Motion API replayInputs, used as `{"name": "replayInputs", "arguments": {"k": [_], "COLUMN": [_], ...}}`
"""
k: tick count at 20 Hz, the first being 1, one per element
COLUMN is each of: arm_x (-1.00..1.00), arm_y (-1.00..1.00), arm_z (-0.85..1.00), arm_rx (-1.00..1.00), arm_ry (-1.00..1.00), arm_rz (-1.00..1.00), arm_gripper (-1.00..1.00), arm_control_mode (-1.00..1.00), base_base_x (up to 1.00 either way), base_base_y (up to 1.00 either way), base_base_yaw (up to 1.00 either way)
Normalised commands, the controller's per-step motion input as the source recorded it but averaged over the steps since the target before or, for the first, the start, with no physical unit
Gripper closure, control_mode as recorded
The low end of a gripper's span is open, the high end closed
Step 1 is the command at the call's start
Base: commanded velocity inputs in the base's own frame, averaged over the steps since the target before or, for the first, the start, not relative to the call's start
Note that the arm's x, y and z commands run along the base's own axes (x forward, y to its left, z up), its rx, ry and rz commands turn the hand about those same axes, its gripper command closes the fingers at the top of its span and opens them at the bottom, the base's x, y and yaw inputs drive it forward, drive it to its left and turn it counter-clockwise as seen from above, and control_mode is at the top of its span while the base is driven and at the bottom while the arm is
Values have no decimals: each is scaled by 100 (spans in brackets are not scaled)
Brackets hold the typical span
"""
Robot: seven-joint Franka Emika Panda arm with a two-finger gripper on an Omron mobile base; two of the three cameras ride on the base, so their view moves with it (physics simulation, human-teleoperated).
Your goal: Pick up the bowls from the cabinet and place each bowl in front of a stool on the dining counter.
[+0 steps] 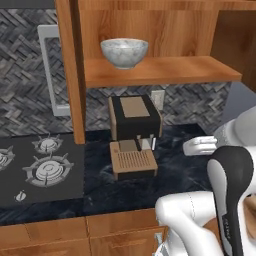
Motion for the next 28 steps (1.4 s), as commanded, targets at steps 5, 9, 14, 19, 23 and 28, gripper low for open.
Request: {"name": "replayInputs", "arguments": {"k": [5,9,14,19,23,28], "arm_x": [0,12,34,51,51,60], "arm_y": [0,1,1,0,0,12], "arm_z": [74,86,62,10,0,12], "arm_rx": [-2,0,6,17,26,23], "arm_ry": [-1,0,0,0,0,0], "arm_rz": [0,-2,-14,-15,-14,-6], "arm_gripper": [-100,-100,-100,-100,-100,-100], "arm_control_mode": [-100,-100,-100,-100,-100,-100], "base_base_x": [0,0,0,0,0,0], "base_base_y": [0,0,0,0,0,0], "base_base_yaw": [0,0,0,0,0,0]}}
